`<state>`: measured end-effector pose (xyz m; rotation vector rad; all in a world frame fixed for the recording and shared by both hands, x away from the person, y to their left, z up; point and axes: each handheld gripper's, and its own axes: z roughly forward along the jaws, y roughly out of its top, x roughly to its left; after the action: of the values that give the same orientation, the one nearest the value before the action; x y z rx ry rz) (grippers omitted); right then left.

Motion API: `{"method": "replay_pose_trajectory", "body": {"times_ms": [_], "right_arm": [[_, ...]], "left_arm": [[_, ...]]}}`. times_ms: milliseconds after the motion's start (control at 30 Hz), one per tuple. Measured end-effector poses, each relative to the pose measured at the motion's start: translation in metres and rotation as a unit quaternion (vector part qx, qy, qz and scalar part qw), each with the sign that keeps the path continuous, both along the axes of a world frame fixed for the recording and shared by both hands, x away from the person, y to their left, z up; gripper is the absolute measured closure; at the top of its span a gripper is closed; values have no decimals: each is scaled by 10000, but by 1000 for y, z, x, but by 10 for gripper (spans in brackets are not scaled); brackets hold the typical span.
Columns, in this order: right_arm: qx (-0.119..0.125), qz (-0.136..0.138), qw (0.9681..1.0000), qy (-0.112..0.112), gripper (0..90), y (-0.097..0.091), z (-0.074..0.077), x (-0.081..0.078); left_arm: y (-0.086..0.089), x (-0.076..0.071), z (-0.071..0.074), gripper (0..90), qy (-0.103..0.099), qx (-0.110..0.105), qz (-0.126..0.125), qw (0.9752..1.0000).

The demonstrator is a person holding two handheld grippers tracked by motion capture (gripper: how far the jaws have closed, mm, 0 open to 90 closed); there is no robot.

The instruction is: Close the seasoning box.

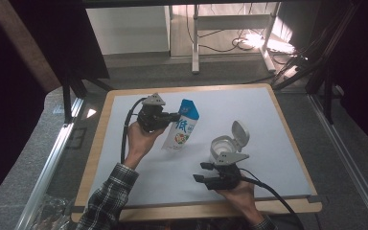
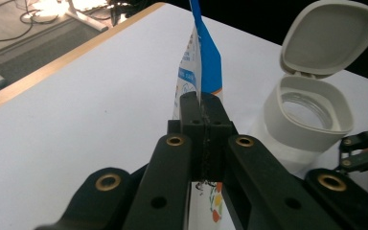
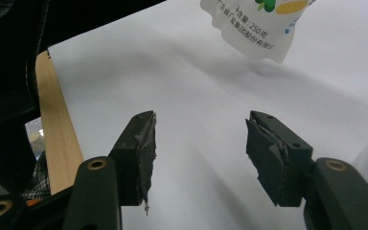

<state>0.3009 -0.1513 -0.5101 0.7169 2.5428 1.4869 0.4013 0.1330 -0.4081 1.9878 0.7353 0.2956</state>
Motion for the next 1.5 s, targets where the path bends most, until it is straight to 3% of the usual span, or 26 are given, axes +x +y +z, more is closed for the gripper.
{"method": "replay_pose_trajectory", "body": {"times_ms": [333, 633, 1033, 1500], "right_arm": [[-45, -26, 9999, 119, 440, -12, -2, -3], [-105, -59, 9997, 211, 440, -23, -3, -5], [-259, -100, 9993, 233, 440, -34, -3, -7], [-342, -152, 9990, 250, 440, -44, -3, -10]], "left_arm": [[13, 6, -10, 900, -104, -71, 273, 9995], [22, 6, -21, 900, -97, -126, 325, 9993], [47, -10, -31, 895, -73, -368, 392, 9985], [63, -33, -40, 882, -121, -396, 431, 9982]]}}
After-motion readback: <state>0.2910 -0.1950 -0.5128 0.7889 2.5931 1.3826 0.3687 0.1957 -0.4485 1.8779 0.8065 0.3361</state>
